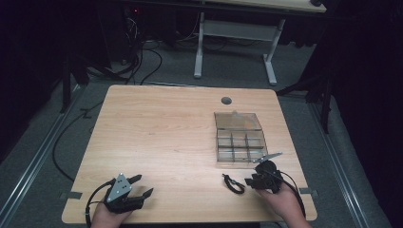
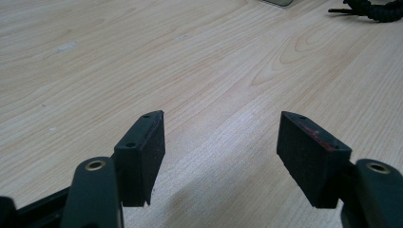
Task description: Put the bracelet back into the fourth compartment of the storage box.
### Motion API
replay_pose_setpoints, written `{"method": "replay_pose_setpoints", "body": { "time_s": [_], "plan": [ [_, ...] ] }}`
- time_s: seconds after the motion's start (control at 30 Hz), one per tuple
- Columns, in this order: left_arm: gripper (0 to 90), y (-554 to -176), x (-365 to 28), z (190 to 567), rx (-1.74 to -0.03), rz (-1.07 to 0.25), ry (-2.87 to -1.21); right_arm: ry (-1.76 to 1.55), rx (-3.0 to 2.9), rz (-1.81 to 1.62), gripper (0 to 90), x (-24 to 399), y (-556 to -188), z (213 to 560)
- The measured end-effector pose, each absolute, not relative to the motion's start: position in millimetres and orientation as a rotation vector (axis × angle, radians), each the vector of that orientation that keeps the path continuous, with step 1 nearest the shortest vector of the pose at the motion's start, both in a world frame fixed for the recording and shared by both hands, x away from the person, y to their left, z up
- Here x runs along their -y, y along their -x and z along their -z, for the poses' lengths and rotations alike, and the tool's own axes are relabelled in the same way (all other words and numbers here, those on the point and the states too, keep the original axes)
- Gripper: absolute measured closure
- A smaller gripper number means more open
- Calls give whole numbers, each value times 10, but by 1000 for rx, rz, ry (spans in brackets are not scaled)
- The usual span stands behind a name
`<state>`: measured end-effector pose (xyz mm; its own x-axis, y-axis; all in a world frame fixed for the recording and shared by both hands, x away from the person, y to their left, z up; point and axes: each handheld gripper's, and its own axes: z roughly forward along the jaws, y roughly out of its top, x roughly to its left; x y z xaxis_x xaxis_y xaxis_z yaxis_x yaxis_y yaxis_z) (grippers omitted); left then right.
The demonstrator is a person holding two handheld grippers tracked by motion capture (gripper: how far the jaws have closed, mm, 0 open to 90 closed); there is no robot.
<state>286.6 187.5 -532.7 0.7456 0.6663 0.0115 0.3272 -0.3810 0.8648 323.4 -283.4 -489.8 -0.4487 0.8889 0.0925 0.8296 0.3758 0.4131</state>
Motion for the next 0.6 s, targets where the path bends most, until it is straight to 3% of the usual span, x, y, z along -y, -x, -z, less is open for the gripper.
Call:
{"method": "replay_pose_setpoints", "body": {
  "time_s": [0.6],
  "plan": [
    [337,-2862,-1873,5328,-749,-448,-1992,-1574,-2582,-450,598,2730,-3356,4769]
  ]
}}
